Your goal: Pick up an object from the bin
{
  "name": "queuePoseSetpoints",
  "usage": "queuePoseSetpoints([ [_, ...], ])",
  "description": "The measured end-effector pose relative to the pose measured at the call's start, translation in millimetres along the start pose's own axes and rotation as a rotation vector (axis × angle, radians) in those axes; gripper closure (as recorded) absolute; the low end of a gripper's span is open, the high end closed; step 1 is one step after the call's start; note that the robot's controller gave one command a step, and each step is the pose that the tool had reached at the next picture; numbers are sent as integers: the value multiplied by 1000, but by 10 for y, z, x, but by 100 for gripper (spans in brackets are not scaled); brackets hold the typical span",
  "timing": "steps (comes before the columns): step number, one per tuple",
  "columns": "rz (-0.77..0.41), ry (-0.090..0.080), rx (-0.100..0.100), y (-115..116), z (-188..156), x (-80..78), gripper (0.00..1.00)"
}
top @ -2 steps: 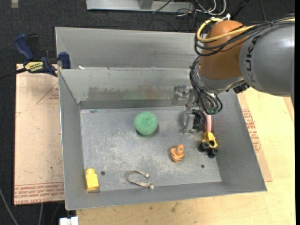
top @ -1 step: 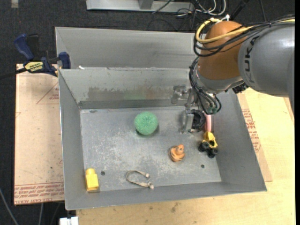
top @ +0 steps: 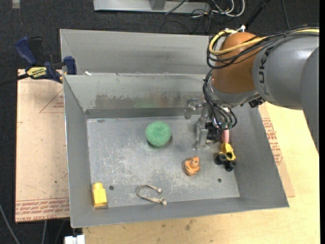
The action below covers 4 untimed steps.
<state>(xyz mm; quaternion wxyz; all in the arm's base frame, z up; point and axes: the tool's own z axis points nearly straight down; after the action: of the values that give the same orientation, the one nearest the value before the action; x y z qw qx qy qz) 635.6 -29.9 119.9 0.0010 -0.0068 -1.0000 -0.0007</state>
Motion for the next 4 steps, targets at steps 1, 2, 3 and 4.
queuePoseSetpoints([
  [1,34,-6,0,68,110,-67,0],
  [2,60,-6,-1,-229,400,178,0],
  [3,89,-3,1,-323,480,134,0],
  [4,107,1,-1,-453,104,627,0],
])
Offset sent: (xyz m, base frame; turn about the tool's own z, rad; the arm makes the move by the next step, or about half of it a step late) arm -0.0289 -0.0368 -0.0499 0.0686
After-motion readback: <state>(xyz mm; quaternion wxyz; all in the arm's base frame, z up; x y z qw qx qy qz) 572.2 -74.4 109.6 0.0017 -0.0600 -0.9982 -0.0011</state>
